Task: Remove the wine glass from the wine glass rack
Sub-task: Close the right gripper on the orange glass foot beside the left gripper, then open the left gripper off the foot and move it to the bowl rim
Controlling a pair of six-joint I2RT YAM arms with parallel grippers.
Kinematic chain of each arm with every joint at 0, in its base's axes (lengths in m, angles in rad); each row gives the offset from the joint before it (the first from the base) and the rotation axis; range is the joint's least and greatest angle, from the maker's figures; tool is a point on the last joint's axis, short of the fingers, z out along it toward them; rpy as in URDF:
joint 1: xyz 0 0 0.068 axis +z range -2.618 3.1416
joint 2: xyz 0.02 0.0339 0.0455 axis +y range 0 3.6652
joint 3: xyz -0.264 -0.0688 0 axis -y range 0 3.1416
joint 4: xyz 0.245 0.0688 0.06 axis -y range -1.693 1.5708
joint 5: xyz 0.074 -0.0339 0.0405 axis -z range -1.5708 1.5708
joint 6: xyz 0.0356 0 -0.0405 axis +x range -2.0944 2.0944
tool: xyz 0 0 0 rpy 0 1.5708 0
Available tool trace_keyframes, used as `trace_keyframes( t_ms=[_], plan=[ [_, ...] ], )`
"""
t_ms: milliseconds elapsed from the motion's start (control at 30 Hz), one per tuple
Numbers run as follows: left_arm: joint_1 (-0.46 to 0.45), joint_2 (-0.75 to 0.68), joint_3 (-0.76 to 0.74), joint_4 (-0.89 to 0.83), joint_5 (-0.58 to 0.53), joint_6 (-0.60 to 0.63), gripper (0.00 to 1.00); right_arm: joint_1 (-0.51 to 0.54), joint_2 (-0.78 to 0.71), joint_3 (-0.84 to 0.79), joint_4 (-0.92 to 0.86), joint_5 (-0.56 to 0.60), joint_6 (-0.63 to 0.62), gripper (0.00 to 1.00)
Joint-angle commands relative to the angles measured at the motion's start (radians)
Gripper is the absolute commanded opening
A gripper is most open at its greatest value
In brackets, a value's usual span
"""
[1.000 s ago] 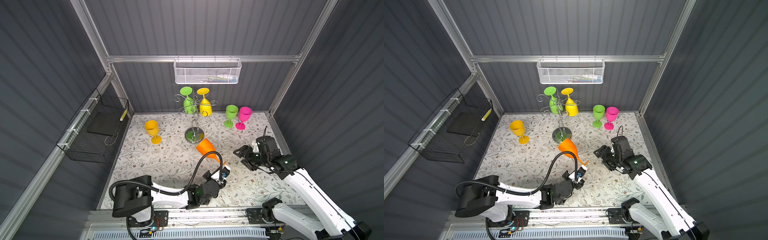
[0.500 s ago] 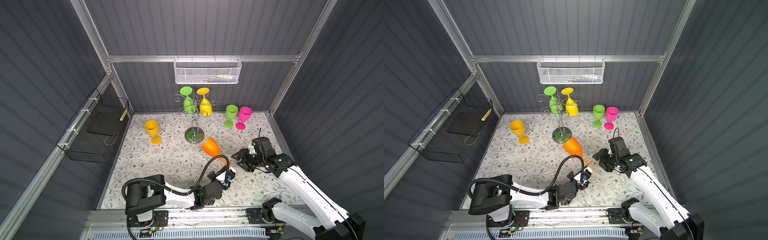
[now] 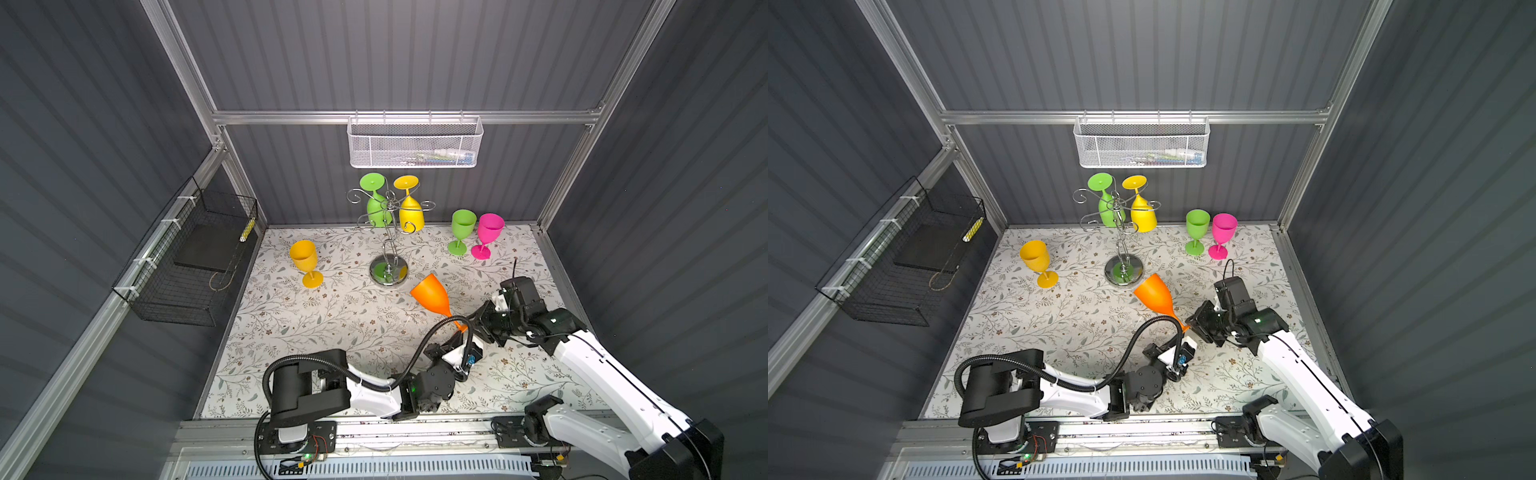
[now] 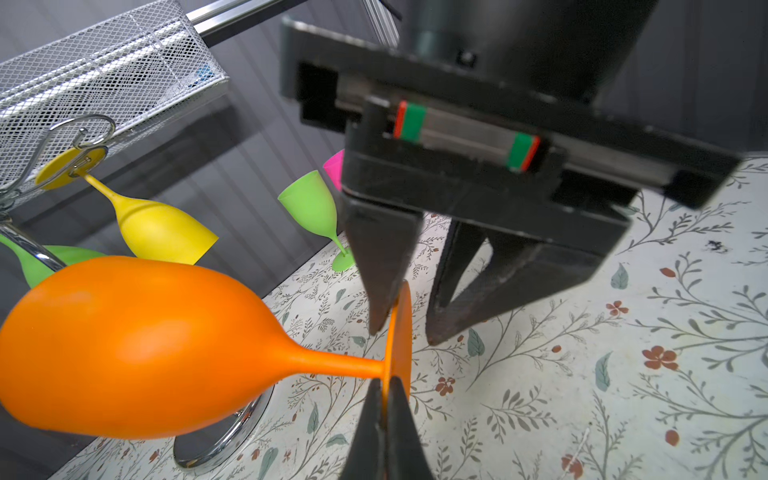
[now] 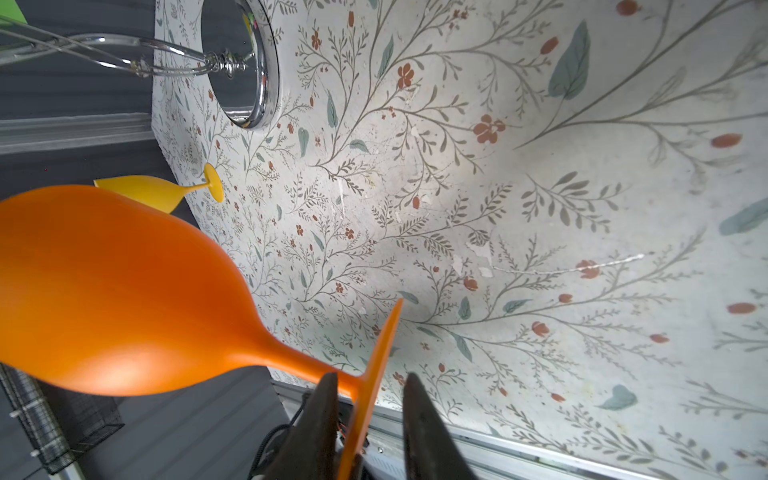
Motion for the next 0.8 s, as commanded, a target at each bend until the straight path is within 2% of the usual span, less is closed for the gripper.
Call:
trace_keyframes(
  t_ms=[0,200,267,400,467,633,767],
  plan=[
    [-0.013,0.019,0.033,0.076,-0.035,0.039,0.0,-0.002,0.001,-0.019,0.009,0.0,-0.004,0.22],
    [-0.019,0.022,0.036,0.105,-0.062,0.074,0.0,-0.002,-0.014,-0.025,0.016,0.038,-0.004,0.02],
    [-0.022,0.012,0.036,0.112,-0.084,0.083,0.0,-0.002,-0.022,-0.028,0.021,0.062,-0.004,0.0],
    [-0.024,-0.039,0.032,0.061,-0.128,0.048,0.27,-0.002,-0.037,-0.043,0.048,0.077,-0.004,0.0],
    [-0.024,-0.085,0.03,-0.031,-0.13,-0.004,0.39,-0.002,-0.039,-0.052,0.066,0.08,-0.007,0.0],
    [-0.023,-0.218,0.018,-0.349,-0.099,-0.207,0.8,-0.005,-0.048,-0.101,0.162,0.095,-0.031,0.0],
    [-0.022,-0.282,0.06,-0.644,-0.05,-0.381,0.89,-0.013,-0.048,-0.163,0.307,0.108,-0.088,0.0]
  ],
)
